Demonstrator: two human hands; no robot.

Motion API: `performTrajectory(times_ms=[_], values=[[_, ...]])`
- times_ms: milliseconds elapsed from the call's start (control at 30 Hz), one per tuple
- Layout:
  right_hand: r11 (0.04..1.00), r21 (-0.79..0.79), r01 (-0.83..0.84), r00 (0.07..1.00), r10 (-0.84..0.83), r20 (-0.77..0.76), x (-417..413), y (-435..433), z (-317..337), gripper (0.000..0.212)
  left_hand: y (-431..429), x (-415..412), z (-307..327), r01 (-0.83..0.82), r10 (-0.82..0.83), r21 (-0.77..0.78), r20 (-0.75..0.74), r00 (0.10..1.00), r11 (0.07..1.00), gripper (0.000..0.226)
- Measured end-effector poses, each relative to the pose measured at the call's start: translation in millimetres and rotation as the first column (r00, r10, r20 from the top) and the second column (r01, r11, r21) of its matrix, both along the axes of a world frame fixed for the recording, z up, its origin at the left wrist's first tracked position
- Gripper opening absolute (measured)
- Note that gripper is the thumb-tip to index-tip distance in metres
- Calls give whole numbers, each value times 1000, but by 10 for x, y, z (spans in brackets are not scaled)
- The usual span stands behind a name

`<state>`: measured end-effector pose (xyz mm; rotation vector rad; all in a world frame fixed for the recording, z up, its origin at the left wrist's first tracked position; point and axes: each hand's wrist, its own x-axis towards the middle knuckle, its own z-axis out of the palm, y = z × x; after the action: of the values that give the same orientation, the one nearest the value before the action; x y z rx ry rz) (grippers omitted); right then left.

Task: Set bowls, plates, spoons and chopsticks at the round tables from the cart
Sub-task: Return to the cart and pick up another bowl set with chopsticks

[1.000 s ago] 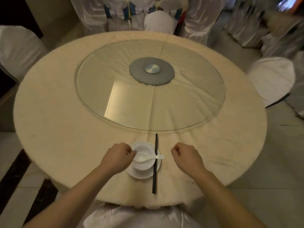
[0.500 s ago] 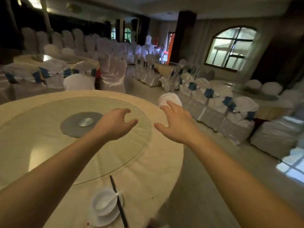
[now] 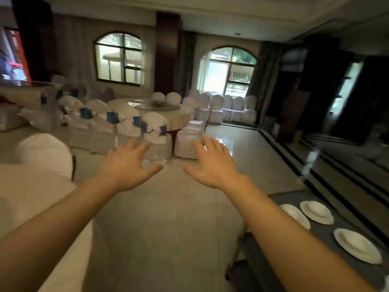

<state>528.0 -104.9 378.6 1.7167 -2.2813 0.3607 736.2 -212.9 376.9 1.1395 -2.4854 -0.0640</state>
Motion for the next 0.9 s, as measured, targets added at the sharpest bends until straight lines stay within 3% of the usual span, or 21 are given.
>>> performTrajectory(times_ms=[200,400,600,900], values=[[943,39,331,942,-333,36,-1265,933,-161,85,287,-1591,-133,281,-282,28,44,958,959,84],[819,77,568,815,-573,83,-2289,1798,-375,87,794,-3050,-333,493,-496,56,61,866,868,81],[695,121,709,682,-719,133,-3044,2374,-681,82,1084,-4178,-604,621,-619,45,165,768,783,81],[599,190,778,566,-799,203,-3843,2481,-1197,80,1075,-5372,-1163,693,-717,188,225,660,696,80]])
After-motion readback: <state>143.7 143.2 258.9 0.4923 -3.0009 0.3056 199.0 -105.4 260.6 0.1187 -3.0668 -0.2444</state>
